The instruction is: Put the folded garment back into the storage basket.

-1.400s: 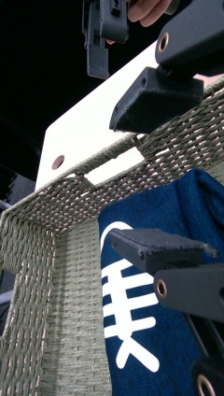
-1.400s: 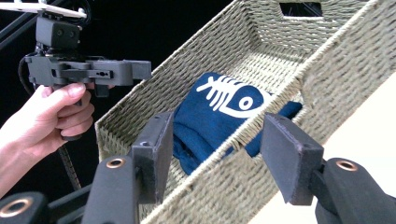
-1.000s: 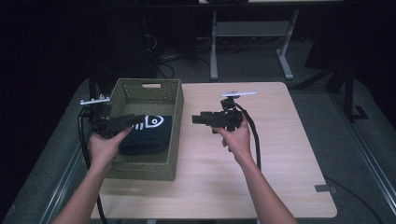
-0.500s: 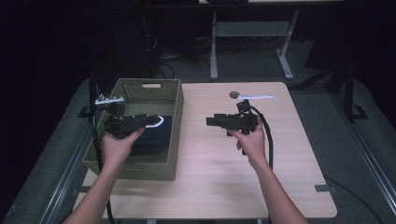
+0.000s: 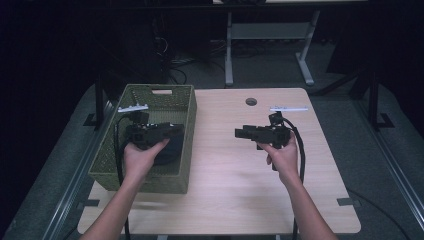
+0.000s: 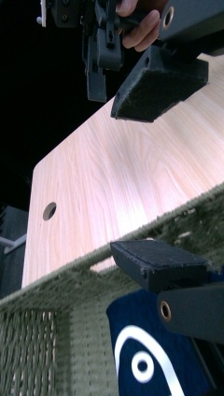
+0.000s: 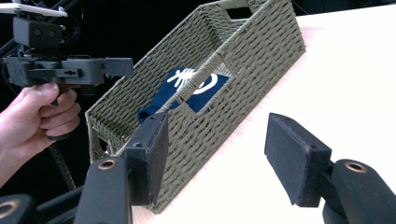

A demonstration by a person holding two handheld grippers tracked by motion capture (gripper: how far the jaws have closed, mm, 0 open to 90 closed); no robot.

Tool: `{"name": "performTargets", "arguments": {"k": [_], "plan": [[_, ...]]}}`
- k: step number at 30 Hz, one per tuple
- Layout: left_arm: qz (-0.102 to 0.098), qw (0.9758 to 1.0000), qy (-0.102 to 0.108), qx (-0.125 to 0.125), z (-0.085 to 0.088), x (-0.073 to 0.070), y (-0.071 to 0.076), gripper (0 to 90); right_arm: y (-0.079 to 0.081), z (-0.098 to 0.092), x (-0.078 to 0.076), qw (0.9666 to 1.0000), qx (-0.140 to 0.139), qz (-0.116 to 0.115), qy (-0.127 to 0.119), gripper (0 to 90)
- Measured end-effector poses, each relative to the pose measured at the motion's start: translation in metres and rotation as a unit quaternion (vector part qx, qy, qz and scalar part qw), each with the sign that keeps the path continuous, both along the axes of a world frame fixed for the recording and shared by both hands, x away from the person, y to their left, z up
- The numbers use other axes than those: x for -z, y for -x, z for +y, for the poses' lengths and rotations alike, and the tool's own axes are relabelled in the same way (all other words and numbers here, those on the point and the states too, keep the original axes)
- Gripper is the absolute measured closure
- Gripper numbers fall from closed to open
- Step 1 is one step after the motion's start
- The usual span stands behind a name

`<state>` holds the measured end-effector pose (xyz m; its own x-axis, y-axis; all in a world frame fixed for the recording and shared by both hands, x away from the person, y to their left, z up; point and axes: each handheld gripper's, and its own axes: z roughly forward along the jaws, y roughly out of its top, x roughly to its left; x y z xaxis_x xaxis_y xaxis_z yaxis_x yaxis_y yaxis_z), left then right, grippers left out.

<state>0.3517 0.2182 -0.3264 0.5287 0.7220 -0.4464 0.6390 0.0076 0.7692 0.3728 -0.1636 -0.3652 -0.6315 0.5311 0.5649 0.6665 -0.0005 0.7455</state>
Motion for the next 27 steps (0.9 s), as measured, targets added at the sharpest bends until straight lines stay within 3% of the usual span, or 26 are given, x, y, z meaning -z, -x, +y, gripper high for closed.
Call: {"name": "performTargets", "arguments": {"k": [10, 27], "plan": [[-0.008, 0.9997, 0.006, 0.02, -0.02, -0.006, 0.001, 29.3, 0.009, -0.021, 0.001, 0.9999, 0.015, 0.005, 0.002, 39.4], [-0.011, 0.998, 0.017, 0.06, -0.055, -0.001, 0.015, 28.8, 0.029, -0.059, 0.03, 0.9985, 0.043, 0.031, 0.009, 37.9]]}}
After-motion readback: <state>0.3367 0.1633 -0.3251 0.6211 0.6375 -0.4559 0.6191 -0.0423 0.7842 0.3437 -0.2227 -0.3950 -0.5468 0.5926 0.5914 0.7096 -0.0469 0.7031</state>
